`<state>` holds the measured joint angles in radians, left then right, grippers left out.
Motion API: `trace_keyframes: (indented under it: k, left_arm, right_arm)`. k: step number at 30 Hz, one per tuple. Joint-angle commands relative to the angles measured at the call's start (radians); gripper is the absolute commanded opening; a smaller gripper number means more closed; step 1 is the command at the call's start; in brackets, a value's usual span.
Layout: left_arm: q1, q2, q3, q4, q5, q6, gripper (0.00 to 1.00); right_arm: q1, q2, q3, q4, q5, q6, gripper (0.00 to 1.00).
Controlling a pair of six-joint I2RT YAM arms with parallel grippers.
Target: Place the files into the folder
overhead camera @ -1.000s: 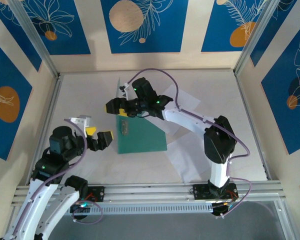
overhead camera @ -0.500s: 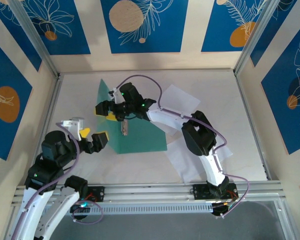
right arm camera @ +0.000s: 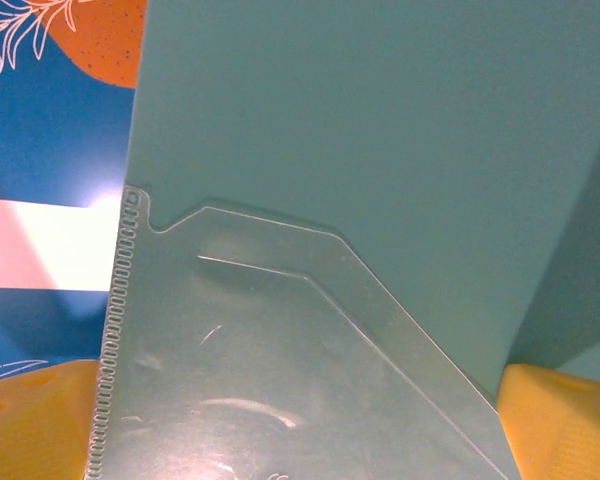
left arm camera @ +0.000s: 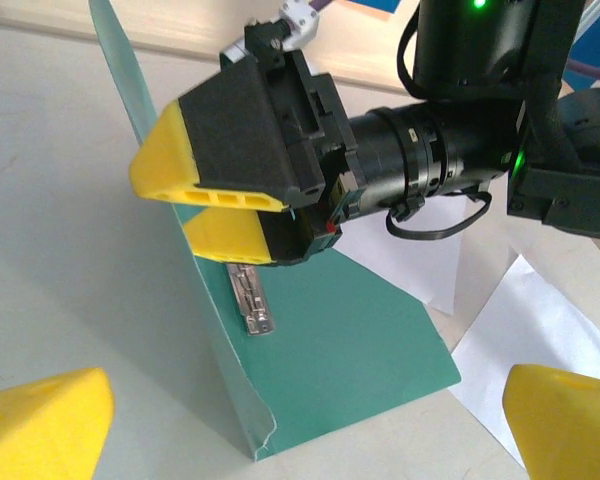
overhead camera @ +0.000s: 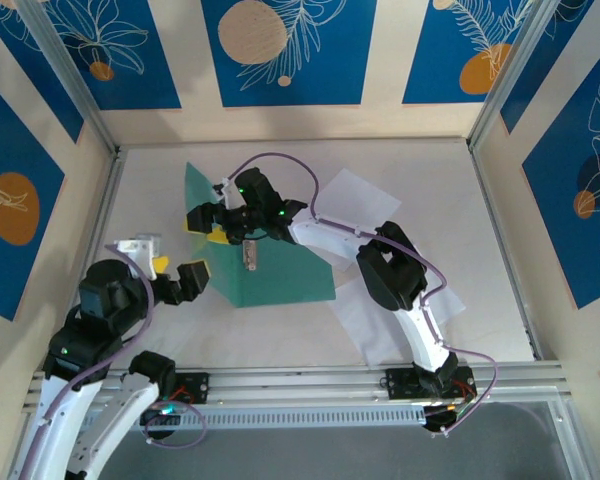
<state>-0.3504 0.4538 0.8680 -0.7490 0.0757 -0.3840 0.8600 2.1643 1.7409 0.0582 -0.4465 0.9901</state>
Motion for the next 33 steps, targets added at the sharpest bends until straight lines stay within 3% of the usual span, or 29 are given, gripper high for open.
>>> trace_keyframes:
  k: [1, 12, 18, 24, 33]
  left_arm:
    - [-0.008, 0.008, 0.068, -0.039, -0.044, -0.004, 0.98]
    - [-0.009, 0.035, 0.169, -0.020, 0.062, -0.041, 0.98]
    - [-0.009, 0.050, 0.223, -0.051, 0.029, -0.013, 1.00]
    - [-0.008, 0.097, 0.121, 0.019, 0.140, -0.073, 1.00]
    - [-0.009, 0.173, -0.061, 0.174, 0.249, -0.153, 1.00]
  right_arm:
    - [0.002, 0.045, 0.031, -0.036, -0.014, 0.007, 0.99]
    - [0.006, 0.084, 0.032, -0.029, -0.011, 0.010, 0.99]
    - [0.004, 0.104, 0.045, -0.029, -0.016, 0.018, 0.99]
    - [-0.025, 0.063, 0.018, -0.044, -0.022, 0.003, 0.99]
    - [-0.132, -0.134, -0.189, -0.111, 0.041, -0.103, 0.99]
